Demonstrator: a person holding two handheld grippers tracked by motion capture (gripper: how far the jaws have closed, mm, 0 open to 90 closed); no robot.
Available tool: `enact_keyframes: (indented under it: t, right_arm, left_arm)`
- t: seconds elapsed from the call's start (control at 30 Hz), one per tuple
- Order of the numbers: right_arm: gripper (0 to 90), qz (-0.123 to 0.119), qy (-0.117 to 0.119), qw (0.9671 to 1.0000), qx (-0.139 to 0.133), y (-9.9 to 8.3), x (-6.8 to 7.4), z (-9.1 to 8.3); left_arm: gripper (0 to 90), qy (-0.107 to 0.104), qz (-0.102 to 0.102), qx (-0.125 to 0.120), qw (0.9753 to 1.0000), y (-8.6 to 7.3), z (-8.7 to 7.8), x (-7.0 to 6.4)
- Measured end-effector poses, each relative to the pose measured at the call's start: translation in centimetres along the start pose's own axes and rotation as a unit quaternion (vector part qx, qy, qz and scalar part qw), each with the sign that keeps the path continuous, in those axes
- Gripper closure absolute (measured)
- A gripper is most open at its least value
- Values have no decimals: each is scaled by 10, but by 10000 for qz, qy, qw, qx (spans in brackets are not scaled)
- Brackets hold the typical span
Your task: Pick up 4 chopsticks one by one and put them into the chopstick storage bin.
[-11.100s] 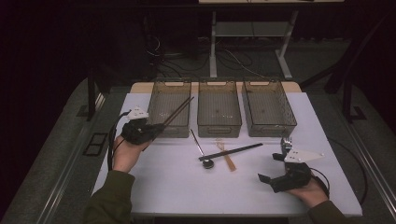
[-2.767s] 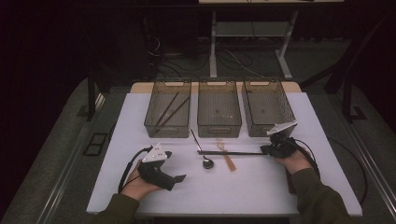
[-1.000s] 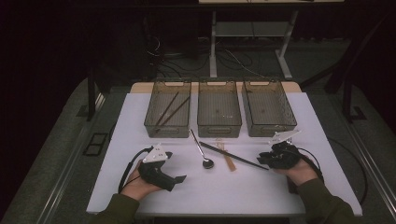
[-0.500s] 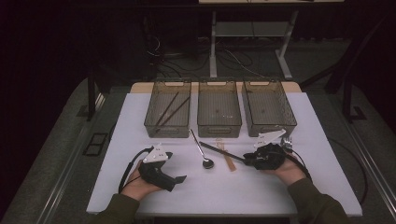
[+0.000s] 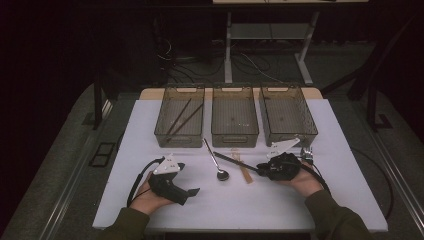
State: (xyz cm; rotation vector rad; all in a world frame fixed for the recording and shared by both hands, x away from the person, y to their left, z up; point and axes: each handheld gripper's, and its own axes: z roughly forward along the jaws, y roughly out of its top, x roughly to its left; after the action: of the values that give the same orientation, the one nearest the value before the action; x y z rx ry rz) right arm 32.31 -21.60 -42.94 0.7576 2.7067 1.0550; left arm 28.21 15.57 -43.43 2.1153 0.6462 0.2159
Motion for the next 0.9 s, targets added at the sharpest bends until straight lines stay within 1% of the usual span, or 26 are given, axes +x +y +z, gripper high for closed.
enact_keyframes:
  t: [0.2,0.37,0.63,0.83,0.9]
  right_arm:
    - [778,-18,20,10000,66,0,1,3]
    - [778,-84,38,9999,109,-1,1,5]
    - [785,-82,63,9998,158,-1,3,9]
    - [795,-182,71,9994,286,-2,3,16]
    - [799,-190,65,9994,283,-2,4,16]
  left_arm:
    - [0,-1,-5,-7,10000,0,0,0]
    - [0,1,1,1,10000,0,0,0]
    - [0,0,-1,3,10000,0,0,0]
    - [0,-2,1,0,10000,0,0,0]
    - [1,-2,4,1,10000,0,0,0]
